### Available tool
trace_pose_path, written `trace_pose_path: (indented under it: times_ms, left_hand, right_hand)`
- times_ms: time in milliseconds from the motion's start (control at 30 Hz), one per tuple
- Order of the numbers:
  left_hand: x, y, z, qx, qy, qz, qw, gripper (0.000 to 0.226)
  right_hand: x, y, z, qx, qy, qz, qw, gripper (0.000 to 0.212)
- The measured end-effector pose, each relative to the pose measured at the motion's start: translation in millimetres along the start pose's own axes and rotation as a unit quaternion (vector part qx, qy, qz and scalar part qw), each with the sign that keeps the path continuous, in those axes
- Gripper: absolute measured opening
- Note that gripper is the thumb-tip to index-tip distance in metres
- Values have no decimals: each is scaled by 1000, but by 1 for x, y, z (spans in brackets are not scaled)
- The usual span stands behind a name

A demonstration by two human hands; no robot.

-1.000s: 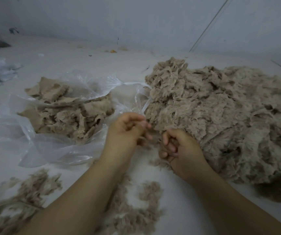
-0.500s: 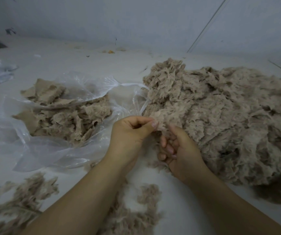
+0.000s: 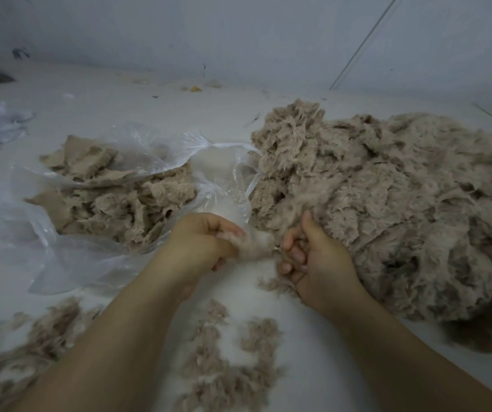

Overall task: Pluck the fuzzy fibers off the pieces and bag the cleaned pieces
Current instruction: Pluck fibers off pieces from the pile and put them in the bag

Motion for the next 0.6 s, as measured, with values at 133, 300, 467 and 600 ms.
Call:
trace_pose_path:
  times_ms: [133, 300, 467, 600]
  left_hand:
    - [1, 2, 1, 58, 66, 79, 993, 20]
    - [-10, 4, 24, 175, 37, 270, 946, 43]
    - [-14, 4, 34, 201, -46, 342, 917, 38]
    - [-15, 4, 30, 82, -85, 286, 951, 24]
  right_hand:
    - [0, -1, -3, -31, -29, -6, 999, 53]
    - [-1, 4, -2, -159, -89, -38, 983, 40]
    - [-1, 3, -3, -154, -123, -43, 979, 42]
    - [-3, 3, -1, -141, -131, -34, 981, 28]
Point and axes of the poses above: each hand's wrist, its own x-axis towards the middle knuckle, its own z-axis out of the palm, y = z × x, the point moved 1 cm from there along x, towards the middle knuckle, and after that the axes turned 7 degrees about -y, right-handed, at the moved point
